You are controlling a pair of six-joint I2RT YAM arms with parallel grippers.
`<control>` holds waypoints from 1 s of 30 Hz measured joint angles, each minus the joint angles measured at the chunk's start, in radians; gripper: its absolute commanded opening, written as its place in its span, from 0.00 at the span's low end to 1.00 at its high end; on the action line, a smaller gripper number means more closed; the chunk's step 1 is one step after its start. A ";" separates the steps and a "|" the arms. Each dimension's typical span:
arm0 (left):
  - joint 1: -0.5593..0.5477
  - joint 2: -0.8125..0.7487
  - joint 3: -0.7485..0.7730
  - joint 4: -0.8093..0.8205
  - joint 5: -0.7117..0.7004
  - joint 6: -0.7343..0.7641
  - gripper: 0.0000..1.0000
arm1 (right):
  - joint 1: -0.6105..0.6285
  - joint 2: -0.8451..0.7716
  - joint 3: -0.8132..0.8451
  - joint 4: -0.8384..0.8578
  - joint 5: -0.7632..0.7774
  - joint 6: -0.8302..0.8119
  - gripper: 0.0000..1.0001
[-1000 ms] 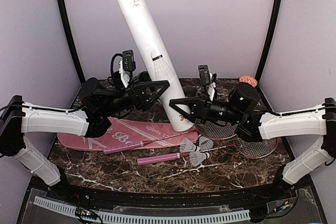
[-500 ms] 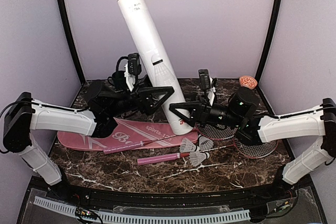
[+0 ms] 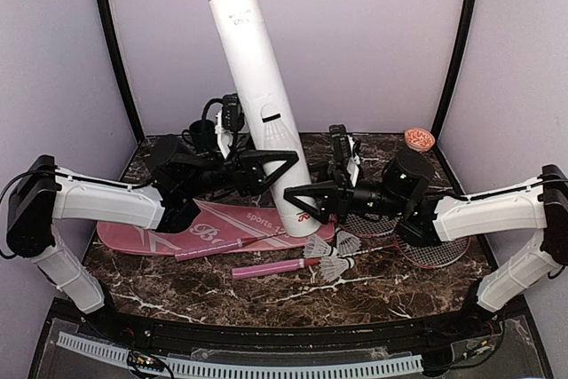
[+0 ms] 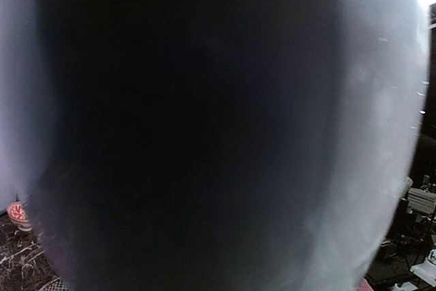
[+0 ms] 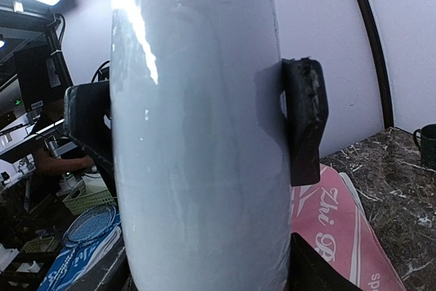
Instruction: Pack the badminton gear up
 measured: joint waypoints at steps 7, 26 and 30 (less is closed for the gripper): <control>-0.003 -0.002 -0.010 -0.003 -0.010 0.011 0.53 | 0.000 0.000 0.000 -0.006 -0.006 -0.011 0.88; -0.006 -0.552 -0.190 -0.946 -0.363 0.533 0.52 | -0.124 -0.437 0.165 -0.752 0.220 -0.254 1.00; -0.006 -0.604 -0.232 -1.164 -0.497 0.575 0.51 | -0.130 -0.454 0.297 -1.016 0.330 -0.337 1.00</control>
